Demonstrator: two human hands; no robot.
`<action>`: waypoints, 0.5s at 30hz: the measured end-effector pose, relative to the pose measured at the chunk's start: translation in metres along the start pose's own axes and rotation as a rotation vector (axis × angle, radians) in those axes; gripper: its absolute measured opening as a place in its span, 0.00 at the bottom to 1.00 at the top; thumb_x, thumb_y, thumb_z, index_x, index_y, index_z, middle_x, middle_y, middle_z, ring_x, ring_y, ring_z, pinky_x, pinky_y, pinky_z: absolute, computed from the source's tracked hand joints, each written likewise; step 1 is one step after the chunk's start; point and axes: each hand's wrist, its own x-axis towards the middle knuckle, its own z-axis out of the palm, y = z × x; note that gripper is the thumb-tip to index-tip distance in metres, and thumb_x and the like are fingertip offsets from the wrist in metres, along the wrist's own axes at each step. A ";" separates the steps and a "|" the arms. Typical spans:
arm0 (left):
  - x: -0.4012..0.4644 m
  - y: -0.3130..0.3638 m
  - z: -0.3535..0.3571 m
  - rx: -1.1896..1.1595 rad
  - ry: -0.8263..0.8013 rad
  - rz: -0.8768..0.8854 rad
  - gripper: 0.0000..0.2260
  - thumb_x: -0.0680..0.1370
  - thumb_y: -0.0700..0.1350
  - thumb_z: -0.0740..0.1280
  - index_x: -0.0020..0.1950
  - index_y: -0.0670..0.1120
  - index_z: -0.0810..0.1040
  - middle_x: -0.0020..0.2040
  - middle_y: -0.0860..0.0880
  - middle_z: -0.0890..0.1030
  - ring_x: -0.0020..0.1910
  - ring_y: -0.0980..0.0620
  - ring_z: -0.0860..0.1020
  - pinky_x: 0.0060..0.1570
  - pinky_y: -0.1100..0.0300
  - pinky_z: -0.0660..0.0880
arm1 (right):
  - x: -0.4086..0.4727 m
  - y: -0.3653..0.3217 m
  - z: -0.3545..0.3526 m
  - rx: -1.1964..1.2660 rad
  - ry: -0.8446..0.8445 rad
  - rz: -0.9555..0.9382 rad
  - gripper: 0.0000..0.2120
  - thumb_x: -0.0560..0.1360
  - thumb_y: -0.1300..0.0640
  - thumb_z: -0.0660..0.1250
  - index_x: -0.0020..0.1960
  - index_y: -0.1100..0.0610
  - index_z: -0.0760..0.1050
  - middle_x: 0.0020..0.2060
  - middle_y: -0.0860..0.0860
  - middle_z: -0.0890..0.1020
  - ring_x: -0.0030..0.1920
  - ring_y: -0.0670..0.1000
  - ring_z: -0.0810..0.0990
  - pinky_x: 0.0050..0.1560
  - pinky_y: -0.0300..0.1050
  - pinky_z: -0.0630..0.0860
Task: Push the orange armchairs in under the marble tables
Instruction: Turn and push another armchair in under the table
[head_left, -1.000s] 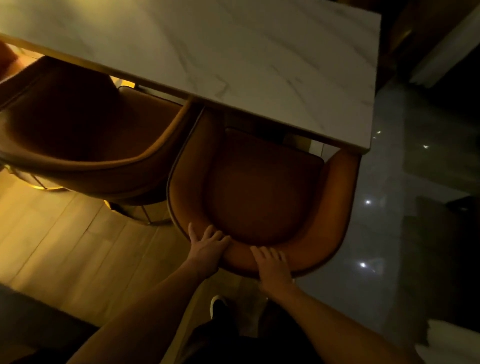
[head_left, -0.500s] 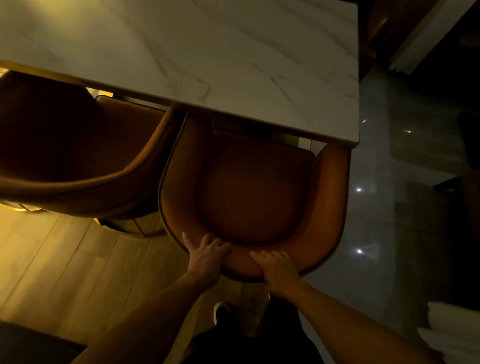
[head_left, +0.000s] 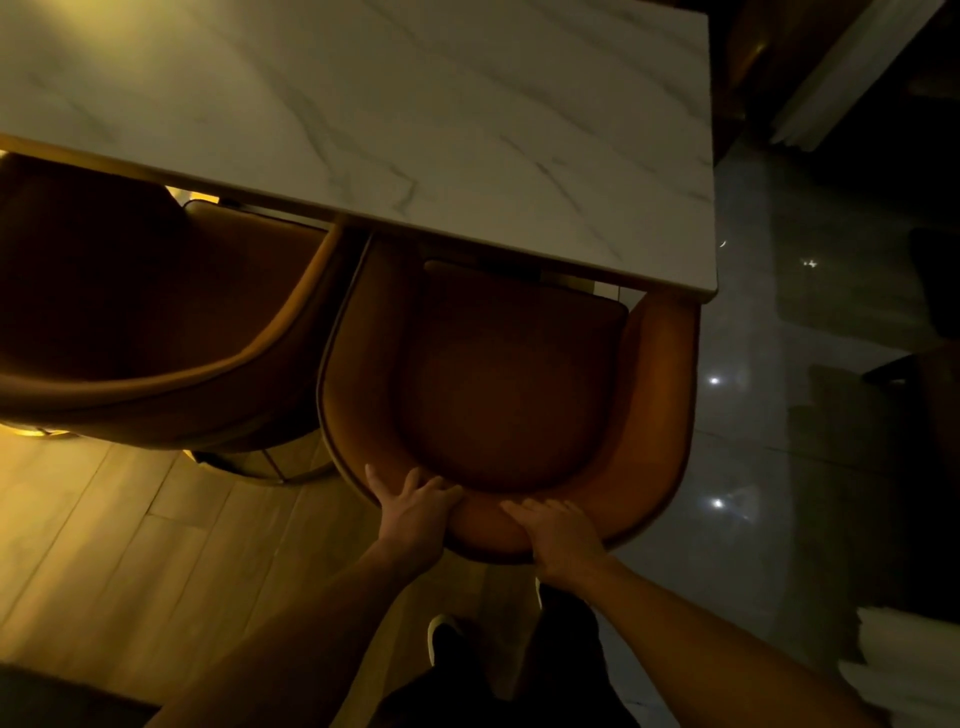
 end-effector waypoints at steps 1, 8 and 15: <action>0.000 0.000 0.000 -0.003 0.004 0.000 0.28 0.76 0.43 0.65 0.72 0.62 0.64 0.73 0.54 0.66 0.75 0.42 0.55 0.56 0.19 0.31 | 0.000 0.000 0.000 0.000 0.004 0.001 0.34 0.78 0.54 0.66 0.79 0.45 0.54 0.72 0.50 0.69 0.69 0.56 0.69 0.72 0.54 0.61; -0.001 0.004 0.001 0.003 0.006 -0.021 0.28 0.75 0.42 0.65 0.72 0.61 0.65 0.72 0.54 0.67 0.75 0.43 0.54 0.57 0.20 0.32 | -0.001 -0.002 0.002 -0.022 0.003 0.023 0.37 0.77 0.54 0.68 0.79 0.44 0.51 0.74 0.50 0.67 0.70 0.56 0.68 0.72 0.55 0.60; 0.003 0.003 0.000 0.024 -0.027 -0.020 0.30 0.74 0.43 0.68 0.73 0.63 0.63 0.73 0.55 0.65 0.75 0.44 0.55 0.56 0.20 0.31 | -0.001 -0.002 0.001 -0.022 -0.024 0.040 0.40 0.75 0.50 0.70 0.79 0.43 0.50 0.75 0.50 0.65 0.72 0.56 0.66 0.73 0.56 0.59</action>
